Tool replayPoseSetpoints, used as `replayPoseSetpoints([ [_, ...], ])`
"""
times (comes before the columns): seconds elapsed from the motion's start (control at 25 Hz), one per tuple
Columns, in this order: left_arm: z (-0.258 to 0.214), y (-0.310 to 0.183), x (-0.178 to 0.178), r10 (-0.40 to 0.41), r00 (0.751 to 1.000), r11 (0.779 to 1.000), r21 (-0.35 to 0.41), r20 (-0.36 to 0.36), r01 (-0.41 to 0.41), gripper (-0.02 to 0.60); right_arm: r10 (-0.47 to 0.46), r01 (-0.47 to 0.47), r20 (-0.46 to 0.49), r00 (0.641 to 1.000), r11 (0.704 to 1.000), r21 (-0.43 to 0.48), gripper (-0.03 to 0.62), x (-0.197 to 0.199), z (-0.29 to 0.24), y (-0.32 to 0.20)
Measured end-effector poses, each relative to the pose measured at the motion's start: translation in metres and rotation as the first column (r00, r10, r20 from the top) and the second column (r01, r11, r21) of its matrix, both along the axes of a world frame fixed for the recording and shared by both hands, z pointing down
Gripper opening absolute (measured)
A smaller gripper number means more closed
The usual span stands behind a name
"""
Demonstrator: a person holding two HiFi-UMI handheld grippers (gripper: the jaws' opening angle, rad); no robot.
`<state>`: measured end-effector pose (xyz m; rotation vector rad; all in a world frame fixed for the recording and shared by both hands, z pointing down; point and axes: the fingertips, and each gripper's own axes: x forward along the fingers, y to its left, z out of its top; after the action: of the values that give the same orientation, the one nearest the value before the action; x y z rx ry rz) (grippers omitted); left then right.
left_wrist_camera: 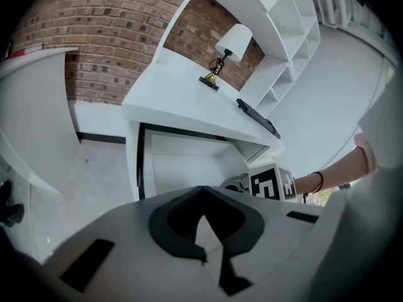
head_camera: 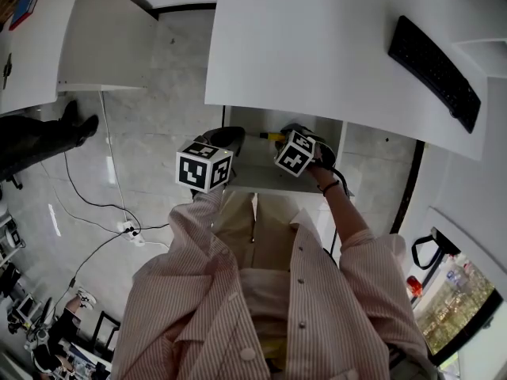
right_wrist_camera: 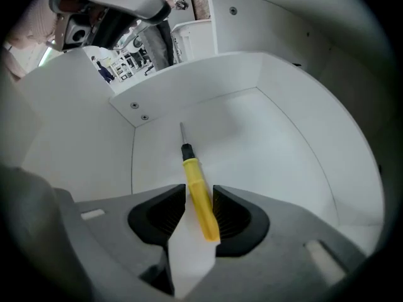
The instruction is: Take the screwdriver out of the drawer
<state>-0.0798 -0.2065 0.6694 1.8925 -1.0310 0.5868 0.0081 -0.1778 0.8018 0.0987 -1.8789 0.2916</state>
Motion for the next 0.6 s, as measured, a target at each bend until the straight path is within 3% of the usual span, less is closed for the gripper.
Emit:
replayPoseSetpoints([
  [0.32, 0.0026, -0.0005, 0.0006, -0.001, 1.0, 1.0, -0.01, -0.007, 0.0, -0.002, -0.095, 0.098, -0.052, 0.994, 0.993, 0.07, 0.098, 0.0011, 0.0048, 0.0003],
  [0.6, 0.0016, 0.0003, 0.0047, -0.001, 1.0, 1.0, -0.011, -0.009, 0.001, -0.002, -0.129, 0.133, -0.066, 0.989, 0.989, 0.06, 0.078, 0.003, 0.0054, 0.0018],
])
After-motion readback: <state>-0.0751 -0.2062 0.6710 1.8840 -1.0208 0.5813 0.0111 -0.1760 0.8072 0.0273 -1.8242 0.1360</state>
